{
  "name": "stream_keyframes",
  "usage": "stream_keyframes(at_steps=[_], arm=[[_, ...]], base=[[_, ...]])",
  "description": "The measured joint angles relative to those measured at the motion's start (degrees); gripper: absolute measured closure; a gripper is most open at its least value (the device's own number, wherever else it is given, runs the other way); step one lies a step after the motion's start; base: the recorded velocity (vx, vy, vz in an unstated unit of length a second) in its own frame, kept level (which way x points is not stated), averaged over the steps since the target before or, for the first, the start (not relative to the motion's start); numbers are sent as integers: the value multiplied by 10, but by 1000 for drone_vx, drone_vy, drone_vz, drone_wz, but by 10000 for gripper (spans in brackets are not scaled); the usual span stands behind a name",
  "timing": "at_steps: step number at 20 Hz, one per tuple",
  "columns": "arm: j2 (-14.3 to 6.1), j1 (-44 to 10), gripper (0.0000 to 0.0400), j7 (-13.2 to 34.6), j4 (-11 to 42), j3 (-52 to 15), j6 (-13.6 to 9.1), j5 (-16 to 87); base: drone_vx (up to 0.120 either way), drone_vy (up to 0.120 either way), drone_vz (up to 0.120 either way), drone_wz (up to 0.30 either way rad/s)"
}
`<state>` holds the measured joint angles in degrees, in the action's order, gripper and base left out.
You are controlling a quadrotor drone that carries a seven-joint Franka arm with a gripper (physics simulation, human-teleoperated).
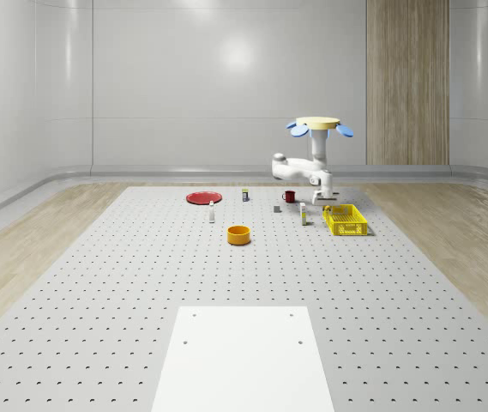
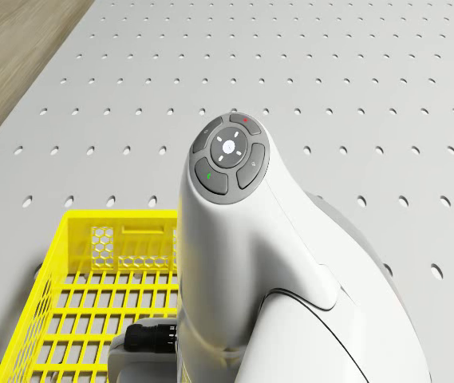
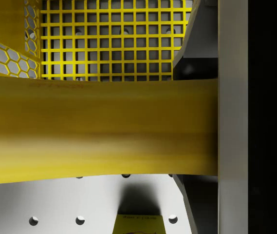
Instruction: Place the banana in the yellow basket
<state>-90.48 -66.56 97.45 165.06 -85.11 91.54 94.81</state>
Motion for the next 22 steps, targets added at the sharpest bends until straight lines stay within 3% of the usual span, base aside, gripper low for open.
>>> stream_keyframes(at_steps=[22], arm=[[-5,0,208,0,0,-1,5,-2]], base=[[0,116,-2,0]])
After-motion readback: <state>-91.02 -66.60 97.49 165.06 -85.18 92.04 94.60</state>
